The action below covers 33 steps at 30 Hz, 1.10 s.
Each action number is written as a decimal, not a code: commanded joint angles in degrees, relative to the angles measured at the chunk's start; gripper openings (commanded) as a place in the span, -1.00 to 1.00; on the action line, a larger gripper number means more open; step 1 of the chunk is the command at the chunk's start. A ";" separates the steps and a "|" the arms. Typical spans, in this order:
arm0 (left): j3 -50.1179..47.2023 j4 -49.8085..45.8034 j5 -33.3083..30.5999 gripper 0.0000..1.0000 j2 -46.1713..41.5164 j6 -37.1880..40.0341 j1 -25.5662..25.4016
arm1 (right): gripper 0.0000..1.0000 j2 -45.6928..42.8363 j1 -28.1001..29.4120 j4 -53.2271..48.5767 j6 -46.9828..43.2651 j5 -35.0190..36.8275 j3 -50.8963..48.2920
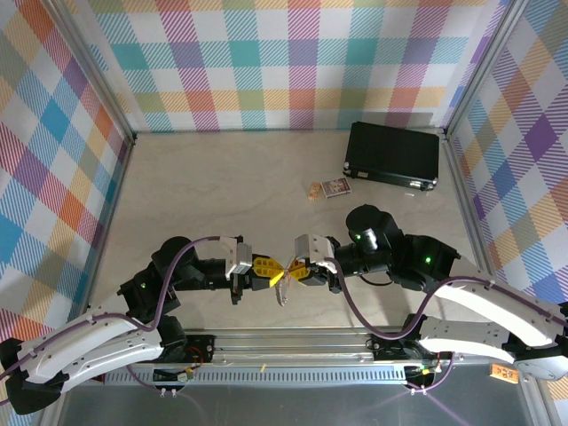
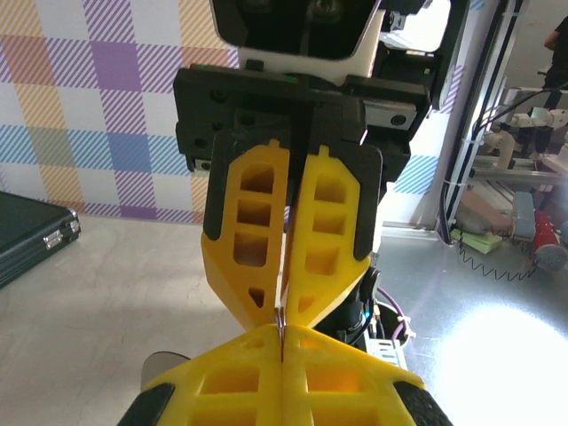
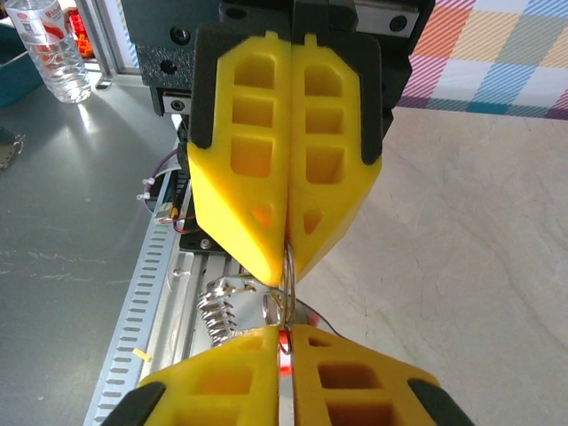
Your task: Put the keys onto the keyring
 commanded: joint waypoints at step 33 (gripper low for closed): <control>0.48 5.23 4.30 -1.00 -0.89 -1.01 -0.11 | -0.60 -2.50 0.26 3.81 0.35 -3.55 -2.09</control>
